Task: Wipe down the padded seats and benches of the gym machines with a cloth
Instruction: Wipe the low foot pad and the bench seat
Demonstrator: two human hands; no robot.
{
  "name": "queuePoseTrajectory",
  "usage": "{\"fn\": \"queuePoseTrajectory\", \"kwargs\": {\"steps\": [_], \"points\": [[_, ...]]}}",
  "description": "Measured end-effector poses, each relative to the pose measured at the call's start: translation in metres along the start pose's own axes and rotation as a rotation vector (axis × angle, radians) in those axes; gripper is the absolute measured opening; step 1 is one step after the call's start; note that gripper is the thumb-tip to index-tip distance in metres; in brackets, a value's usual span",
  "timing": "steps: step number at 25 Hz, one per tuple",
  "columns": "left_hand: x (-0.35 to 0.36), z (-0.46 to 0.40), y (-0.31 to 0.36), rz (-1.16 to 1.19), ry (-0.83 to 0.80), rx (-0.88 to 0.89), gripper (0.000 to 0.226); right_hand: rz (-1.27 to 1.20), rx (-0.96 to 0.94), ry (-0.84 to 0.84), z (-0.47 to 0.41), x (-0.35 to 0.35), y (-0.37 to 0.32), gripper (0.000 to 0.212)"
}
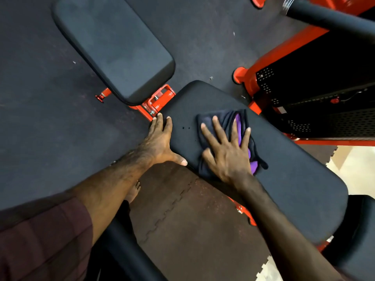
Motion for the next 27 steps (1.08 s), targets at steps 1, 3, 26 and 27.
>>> {"fn": "queuePoseTrajectory", "kwargs": {"steps": [1,3,26,27], "points": [[-0.001,0.001,0.000,0.004,-0.001,-0.004,0.167,0.021,-0.073,-0.005,0.020,0.003,0.000,0.072],[-0.002,0.001,-0.001,0.018,-0.010,0.001,0.166,0.037,-0.088,0.004,0.032,0.002,0.012,0.072],[-0.015,-0.011,-0.028,-0.062,0.014,0.133,0.148,0.013,-0.026,0.049,-0.019,0.002,-0.039,0.069],[-0.016,-0.014,-0.035,-0.057,0.026,0.166,0.146,-0.004,0.002,0.041,-0.033,-0.001,-0.051,0.070]]}}
Point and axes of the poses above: each hand's wrist, its own z-axis away from the middle knuckle, its own x-axis out of the palm, y = z × x, the point moved 6 cm from there along -z, towards the middle knuckle, and after that the axes turned 10 degrees about -y, right-handed, at the moved point
